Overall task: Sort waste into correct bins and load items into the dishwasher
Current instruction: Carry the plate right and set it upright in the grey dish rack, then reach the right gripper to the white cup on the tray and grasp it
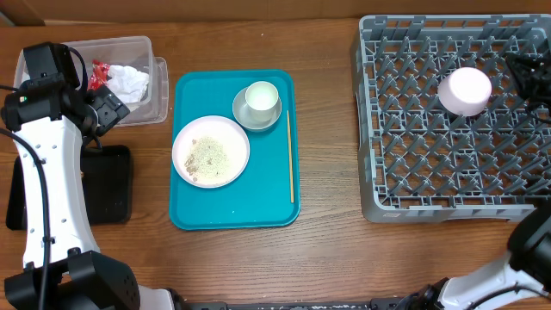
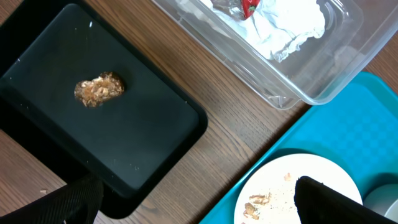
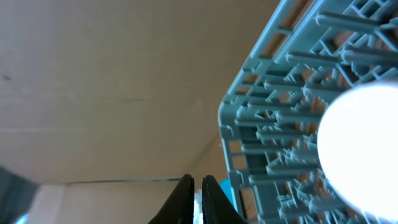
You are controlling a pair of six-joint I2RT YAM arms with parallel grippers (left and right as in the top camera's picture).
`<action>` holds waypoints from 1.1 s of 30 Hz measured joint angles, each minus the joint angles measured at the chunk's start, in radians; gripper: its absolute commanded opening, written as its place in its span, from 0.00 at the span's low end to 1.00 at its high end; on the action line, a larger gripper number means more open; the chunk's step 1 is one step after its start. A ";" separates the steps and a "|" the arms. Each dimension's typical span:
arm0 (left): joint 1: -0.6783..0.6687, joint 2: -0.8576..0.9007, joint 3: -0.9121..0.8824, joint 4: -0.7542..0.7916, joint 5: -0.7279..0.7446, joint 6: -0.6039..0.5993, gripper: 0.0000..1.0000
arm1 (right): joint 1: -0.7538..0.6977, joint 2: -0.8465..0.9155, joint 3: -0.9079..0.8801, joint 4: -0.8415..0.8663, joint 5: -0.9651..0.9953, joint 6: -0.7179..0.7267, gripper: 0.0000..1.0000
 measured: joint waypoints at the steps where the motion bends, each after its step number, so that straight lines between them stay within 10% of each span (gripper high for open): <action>1: 0.000 0.000 0.000 -0.001 0.000 0.000 1.00 | 0.003 -0.035 0.000 -0.073 0.037 -0.043 0.10; 9: 0.000 0.000 0.000 0.000 0.000 0.000 1.00 | 0.185 -0.316 -0.002 -0.388 0.436 -0.356 0.25; 10: 0.000 0.000 0.000 0.000 0.000 0.000 1.00 | 0.239 -0.335 -0.002 -0.385 0.462 -0.380 0.33; 12: 0.000 0.000 0.000 0.000 0.000 0.000 1.00 | 0.346 -0.350 -0.002 -0.360 0.484 -0.414 0.94; 13: 0.000 0.000 0.000 0.000 0.000 0.000 1.00 | 0.386 -0.350 -0.002 -0.339 0.481 -0.430 1.00; 20: 0.000 0.000 0.000 0.000 0.000 0.000 1.00 | 0.771 -0.332 -0.002 -0.120 0.410 -0.488 1.00; 24: 0.000 0.000 0.000 0.000 -0.001 0.000 1.00 | 0.949 -0.307 -0.002 -0.070 0.472 -0.499 0.63; 33: 0.000 0.000 0.000 0.000 0.000 0.000 1.00 | 1.234 -0.158 -0.001 -0.122 1.009 -0.632 0.69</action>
